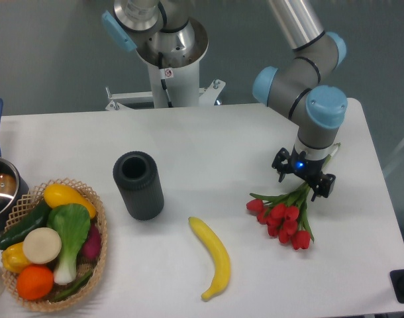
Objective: Pick up the flowers from the table
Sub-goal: 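Close the gripper around the tulip stems, then lift the gripped tulips up off the table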
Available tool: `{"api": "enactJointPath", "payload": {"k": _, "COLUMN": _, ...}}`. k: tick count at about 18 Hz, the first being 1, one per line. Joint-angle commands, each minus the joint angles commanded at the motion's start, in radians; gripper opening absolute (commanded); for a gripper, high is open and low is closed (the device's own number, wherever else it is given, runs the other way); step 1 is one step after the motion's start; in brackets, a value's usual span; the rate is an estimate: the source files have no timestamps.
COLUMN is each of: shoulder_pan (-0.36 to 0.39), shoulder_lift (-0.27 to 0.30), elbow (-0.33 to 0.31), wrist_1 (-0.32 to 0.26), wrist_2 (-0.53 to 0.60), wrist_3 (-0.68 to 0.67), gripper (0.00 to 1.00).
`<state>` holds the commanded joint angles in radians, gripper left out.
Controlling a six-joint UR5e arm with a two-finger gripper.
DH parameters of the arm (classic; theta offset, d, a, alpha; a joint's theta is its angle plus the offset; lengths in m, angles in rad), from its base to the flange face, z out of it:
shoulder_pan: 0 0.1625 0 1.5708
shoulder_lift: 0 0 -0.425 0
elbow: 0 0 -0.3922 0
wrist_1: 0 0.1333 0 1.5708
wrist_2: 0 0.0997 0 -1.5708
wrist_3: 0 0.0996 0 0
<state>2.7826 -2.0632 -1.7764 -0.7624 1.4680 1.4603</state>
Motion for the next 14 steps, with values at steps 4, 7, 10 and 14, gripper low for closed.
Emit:
{"api": "enactJointPath", "payload": {"k": 4, "shoulder_pan": 0.005, "shoulder_lift": -0.006, "elbow": 0.0, "wrist_1": -0.002, "wrist_2": 0.0, "wrist_3": -0.011, "gripper": 0.28}}
{"api": "enactJointPath", "payload": {"k": 7, "shoulder_pan": 0.006, "shoulder_lift": 0.005, "elbow": -0.002, "wrist_1": -0.002, "wrist_2": 0.003, "wrist_3": -0.018, "gripper": 0.0}}
{"api": "enactJointPath", "payload": {"k": 10, "shoulder_pan": 0.028, "shoulder_lift": 0.032, "elbow": 0.011, "wrist_1": -0.003, "wrist_2": 0.0, "wrist_3": -0.032, "gripper": 0.0}}
{"api": "enactJointPath", "payload": {"k": 14, "shoulder_pan": 0.048, "shoulder_lift": 0.071, "elbow": 0.026, "wrist_1": -0.011, "wrist_2": -0.003, "wrist_3": -0.034, "gripper": 0.0}}
